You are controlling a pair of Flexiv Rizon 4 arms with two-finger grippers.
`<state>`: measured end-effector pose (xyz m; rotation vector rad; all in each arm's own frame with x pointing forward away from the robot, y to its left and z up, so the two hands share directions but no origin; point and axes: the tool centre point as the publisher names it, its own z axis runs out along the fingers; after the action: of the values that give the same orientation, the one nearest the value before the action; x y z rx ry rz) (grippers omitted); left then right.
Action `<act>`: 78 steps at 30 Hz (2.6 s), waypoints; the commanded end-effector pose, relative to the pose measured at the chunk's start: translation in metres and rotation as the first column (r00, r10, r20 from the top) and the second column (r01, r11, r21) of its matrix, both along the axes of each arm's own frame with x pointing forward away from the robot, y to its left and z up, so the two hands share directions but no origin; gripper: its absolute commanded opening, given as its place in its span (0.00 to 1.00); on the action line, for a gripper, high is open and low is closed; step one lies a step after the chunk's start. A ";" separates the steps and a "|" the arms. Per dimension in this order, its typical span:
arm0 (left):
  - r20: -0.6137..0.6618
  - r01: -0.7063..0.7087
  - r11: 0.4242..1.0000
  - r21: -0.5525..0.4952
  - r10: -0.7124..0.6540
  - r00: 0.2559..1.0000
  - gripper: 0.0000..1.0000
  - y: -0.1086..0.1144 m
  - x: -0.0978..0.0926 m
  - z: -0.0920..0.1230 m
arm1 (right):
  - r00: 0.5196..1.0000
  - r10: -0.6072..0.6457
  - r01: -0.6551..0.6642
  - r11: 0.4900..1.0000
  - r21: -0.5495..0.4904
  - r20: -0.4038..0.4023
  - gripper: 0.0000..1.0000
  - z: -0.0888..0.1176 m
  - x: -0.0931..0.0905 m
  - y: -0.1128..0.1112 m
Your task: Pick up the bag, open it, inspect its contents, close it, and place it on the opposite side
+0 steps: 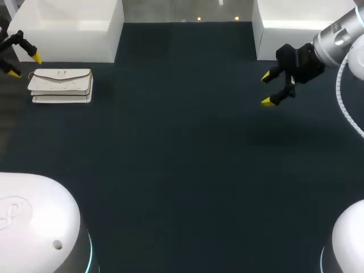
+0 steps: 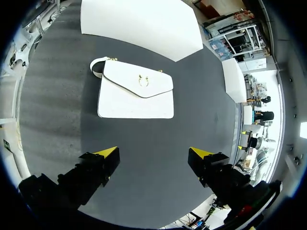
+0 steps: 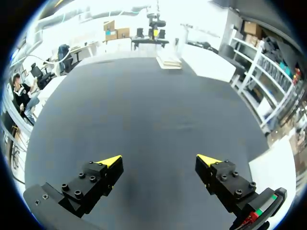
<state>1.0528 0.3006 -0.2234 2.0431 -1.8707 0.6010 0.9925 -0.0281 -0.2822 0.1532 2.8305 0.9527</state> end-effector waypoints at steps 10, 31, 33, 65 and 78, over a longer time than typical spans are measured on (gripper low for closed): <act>0.027 -0.017 1.000 0.001 0.017 1.000 1.00 0.033 0.043 -0.010 | 0.998 0.040 -0.039 0.999 0.009 -0.042 1.00 -0.035 0.032 0.035; 0.054 -0.039 0.999 -0.017 0.040 0.998 1.00 0.057 0.077 -0.028 | 0.992 0.086 -0.086 0.996 0.009 -0.087 1.00 -0.061 0.060 0.054; 0.058 -0.041 0.999 -0.021 0.043 0.997 1.00 0.059 0.079 -0.030 | 0.992 0.086 -0.086 0.996 0.009 -0.087 1.00 -0.061 0.060 0.054; 0.003 -0.057 0.990 -0.132 0.058 0.998 0.78 0.061 0.102 -0.103 | 0.992 0.086 -0.086 0.996 0.009 -0.087 1.00 -0.061 0.060 0.054; -0.024 -0.040 0.985 -0.167 0.036 0.999 0.64 0.050 0.102 -0.116 | 0.992 0.086 -0.086 0.996 0.009 -0.087 1.00 -0.061 0.060 0.054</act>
<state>1.1450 0.3456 -0.3341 2.1071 -1.7152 0.8702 1.0503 0.0259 -0.3423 0.0779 2.9337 0.9924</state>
